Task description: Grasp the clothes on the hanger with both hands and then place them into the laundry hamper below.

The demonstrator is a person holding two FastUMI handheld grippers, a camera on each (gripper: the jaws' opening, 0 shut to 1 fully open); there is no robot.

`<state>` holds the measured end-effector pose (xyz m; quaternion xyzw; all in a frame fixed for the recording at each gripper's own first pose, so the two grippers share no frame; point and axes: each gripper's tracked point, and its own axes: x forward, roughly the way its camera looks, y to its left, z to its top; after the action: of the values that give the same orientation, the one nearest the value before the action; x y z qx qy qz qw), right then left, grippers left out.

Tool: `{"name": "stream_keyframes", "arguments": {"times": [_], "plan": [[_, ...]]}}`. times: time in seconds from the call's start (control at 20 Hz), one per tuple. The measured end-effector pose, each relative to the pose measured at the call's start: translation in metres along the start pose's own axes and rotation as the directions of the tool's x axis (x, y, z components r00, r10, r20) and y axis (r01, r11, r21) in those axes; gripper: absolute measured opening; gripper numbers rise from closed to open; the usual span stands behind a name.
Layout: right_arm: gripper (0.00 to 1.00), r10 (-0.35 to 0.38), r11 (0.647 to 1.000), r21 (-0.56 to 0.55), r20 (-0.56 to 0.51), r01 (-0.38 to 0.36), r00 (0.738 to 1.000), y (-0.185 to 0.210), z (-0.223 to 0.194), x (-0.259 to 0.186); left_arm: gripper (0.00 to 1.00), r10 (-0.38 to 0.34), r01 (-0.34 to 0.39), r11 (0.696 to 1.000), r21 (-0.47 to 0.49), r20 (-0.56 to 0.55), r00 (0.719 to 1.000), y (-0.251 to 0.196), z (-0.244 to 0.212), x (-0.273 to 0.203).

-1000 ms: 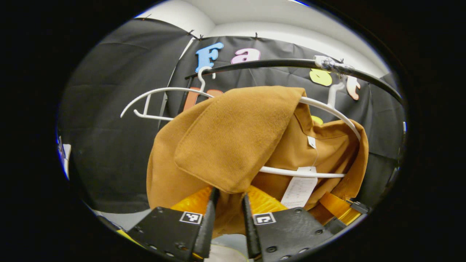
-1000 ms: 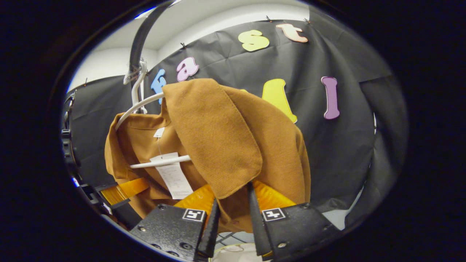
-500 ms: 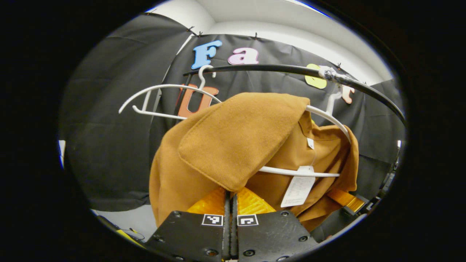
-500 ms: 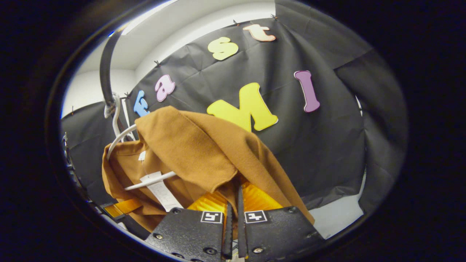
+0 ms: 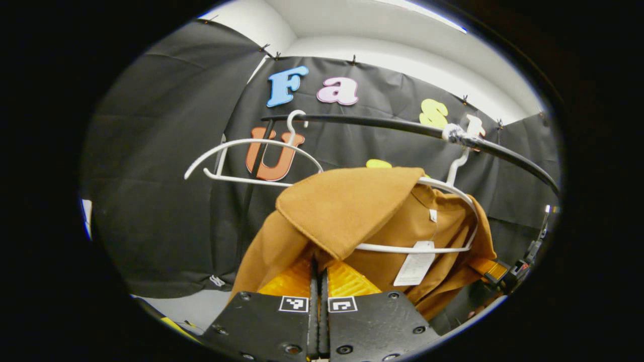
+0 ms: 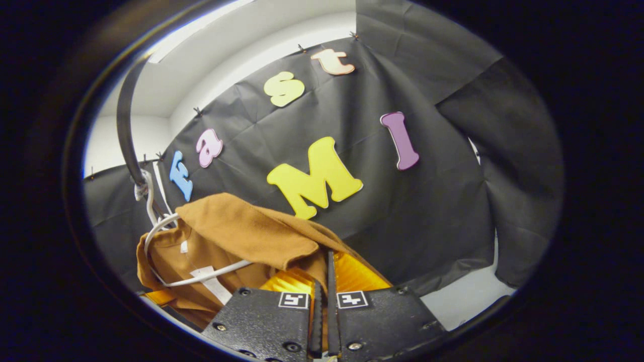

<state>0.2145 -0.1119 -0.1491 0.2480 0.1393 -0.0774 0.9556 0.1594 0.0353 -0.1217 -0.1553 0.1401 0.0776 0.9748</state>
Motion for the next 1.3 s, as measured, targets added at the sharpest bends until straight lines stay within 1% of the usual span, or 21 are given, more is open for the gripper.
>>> {"name": "stream_keyframes", "arguments": {"times": [0.15, 0.2, 0.3, 0.4, 0.45, 0.55, 0.6, 0.75, 0.9, 0.95, 1.0, 1.05, 1.1, 1.15, 1.2, 1.25, 1.3], "plan": [[0.07, 0.004, 1.0, 0.008, 0.041, -0.005, 0.999, -0.003, 0.014, -0.003, 0.0, -0.019, 0.019, 1.0, -0.018, 0.032, 0.999, 0.006, 0.021, -0.009], [0.07, -0.001, 1.0, 0.003, 0.071, 0.001, 0.997, -0.004, 0.021, -0.004, 0.01, -0.027, 0.028, 0.999, -0.023, 0.046, 0.999, 0.006, 0.03, -0.011], [0.07, -0.01, 1.0, -0.011, 0.108, 0.012, 0.994, -0.005, 0.03, -0.006, 0.0, -0.025, 0.027, 0.999, -0.021, 0.059, 0.998, 0.016, 0.04, -0.012], [0.07, -0.01, 1.0, -0.006, 0.114, 0.011, 0.993, -0.007, 0.035, 0.001, 0.01, -0.027, 0.029, 0.999, -0.023, 0.073, 0.997, 0.024, 0.049, -0.01], [0.08, -0.01, 1.0, 0.007, 0.118, 0.009, 0.993, -0.009, 0.039, 0.005, 0.0, -0.034, 0.037, 0.998, -0.043, 0.079, 0.996, 0.027, 0.054, -0.009], [0.07, 0.0, 0.999, 0.04, 0.1, -0.004, 0.995, -0.009, 0.039, 0.009, 0.01, -0.054, 0.063, 0.993, -0.103, 0.088, 0.995, 0.031, 0.06, -0.011], [0.07, 0.008, 0.999, 0.053, 0.09, -0.013, 0.996, -0.008, 0.037, 0.009, 0.01, -0.06, 0.07, 0.991, -0.113, 0.086, 0.994, 0.033, 0.063, -0.011], [0.07, 0.019, 0.998, 0.062, 0.074, -0.024, 0.997, -0.011, 0.038, 0.015, 0.01, -0.07, 0.077, 0.994, -0.083, 0.086, 0.994, 0.034, 0.068, -0.009], [0.07, 0.038, 0.994, 0.098, 0.057, -0.044, 0.998, -0.013, 0.042, 0.022, 0.0, -0.088, 0.098, 0.99, -0.098, 0.097, 0.991, 0.038, 0.078, -0.009], [0.07, 0.042, 0.992, 0.115, 0.048, -0.048, 0.998, -0.014, 0.041, 0.026, 0.06, -0.093, 0.104, 0.988, -0.114, 0.096, 0.991, 0.039, 0.082, -0.007], [0.07, 0.048, 0.99, 0.132, 0.03, -0.051, 0.998, -0.016, 0.039, 0.03, 0.06, -0.1, 0.111, 0.987, -0.12, 0.091, 0.991, 0.041, 0.085, -0.004], [0.07, 0.05, 0.988, 0.144, 0.013, -0.052, 0.999, -0.019, 0.037, 0.033, 0.01, -0.107, 0.117, 0.986, -0.116, 0.087, 0.99, 0.042, 0.086, -0.003], [0.07, 0.049, 0.986, 0.157, -0.01, -0.047, 0.999, -0.022, 0.032, 0.036, 0.01, -0.118, 0.126, 0.986, -0.105, 0.079, 0.99, 0.045, 0.086, -0.001], [0.07, 0.051, 0.983, 0.177, -0.031, -0.045, 0.998, -0.026, 0.028, 0.041, 0.06, -0.134, 0.141, 0.984, -0.112, 0.067, 0.989, 0.049, 0.084, 0.001], [0.07, 0.06, 0.98, 0.194, -0.047, -0.05, 0.997, -0.026, 0.025, 0.043, 0.06, -0.143, 0.15, 0.98, -0.132, 0.057, 0.988, 0.052, 0.081, 0.004], [0.07, 0.071, 0.979, 0.198, -0.062, -0.058, 0.996, -0.025, 0.021, 0.045, 0.06, -0.145, 0.147, 0.979, -0.141, 0.022, 0.989, 0.056, 0.074, 0.007], [0.07, 0.073, 0.98, 0.188, -0.07, -0.059, 0.995, -0.025, 0.017, 0.046, 0.0, -0.146, 0.147, 0.978, -0.151, 0.019, 0.989, 0.059, 0.069, 0.009]]}}
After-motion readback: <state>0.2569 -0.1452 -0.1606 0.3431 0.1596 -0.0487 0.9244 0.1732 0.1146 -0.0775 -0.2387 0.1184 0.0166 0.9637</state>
